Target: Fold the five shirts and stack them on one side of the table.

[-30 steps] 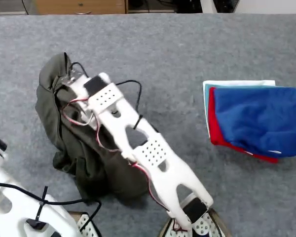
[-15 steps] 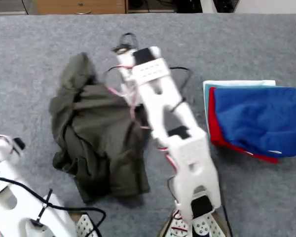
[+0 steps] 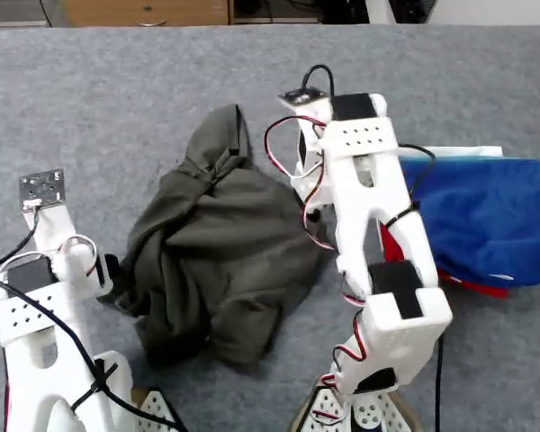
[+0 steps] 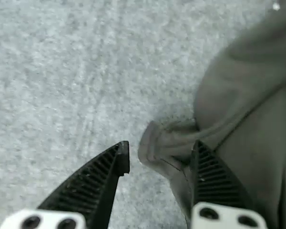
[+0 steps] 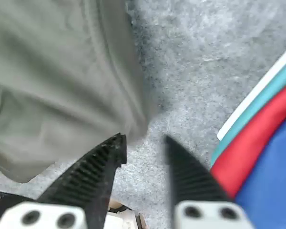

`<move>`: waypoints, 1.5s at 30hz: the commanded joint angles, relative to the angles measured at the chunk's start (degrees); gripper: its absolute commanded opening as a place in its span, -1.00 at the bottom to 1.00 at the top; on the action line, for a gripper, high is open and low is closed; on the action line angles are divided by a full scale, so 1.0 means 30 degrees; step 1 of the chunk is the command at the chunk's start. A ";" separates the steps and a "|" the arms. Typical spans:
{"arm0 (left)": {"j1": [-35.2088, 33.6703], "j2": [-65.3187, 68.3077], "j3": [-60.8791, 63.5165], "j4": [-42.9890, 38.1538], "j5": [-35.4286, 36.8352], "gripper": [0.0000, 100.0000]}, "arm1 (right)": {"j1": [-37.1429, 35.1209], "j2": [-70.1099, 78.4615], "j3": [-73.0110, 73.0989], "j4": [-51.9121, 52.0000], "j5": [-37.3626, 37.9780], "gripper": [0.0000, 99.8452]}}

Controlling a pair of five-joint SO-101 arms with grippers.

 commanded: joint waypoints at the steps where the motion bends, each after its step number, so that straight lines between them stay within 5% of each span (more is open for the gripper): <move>1: 0.0733 0.0073 0.0264 0.0117 0.0234 -0.56 | -0.1480 -0.1040 -0.1773 -0.0234 -0.0352 -0.18; 7: 0.0850 0.0103 0.0762 -0.0088 0.0293 -0.56 | -0.3736 0.1363 -0.7282 -0.0527 -0.2315 -0.16; 15: 0.0879 0.0103 0.3780 -0.3634 0.2139 -0.58 | -0.7136 1.1121 -1.6220 -0.1465 -0.5363 -0.16; 24: 0.0879 0.0103 0.4190 -0.3780 0.2051 -0.82 | -0.8835 1.9355 -2.4073 -0.1465 -0.5626 -0.17; 27: 0.0879 0.0103 0.4220 -0.3839 0.2081 -0.92 | -0.8747 2.0586 -2.4542 -0.1436 -0.5626 -0.37; 32: 0.0879 0.0103 0.4073 -0.3810 0.2051 -0.96 | -0.8542 2.0147 -2.4659 -0.1201 -0.5538 -0.99; 37: 0.0703 0.0073 0.2110 -0.2755 0.2022 -0.96 | -0.8542 1.7919 -2.4659 -0.1231 -0.5392 -0.93; 45: -0.1289 0.0103 -0.7267 -0.1612 0.2139 -0.96 | -0.7839 1.2557 -2.5861 -0.3018 -0.2432 -0.99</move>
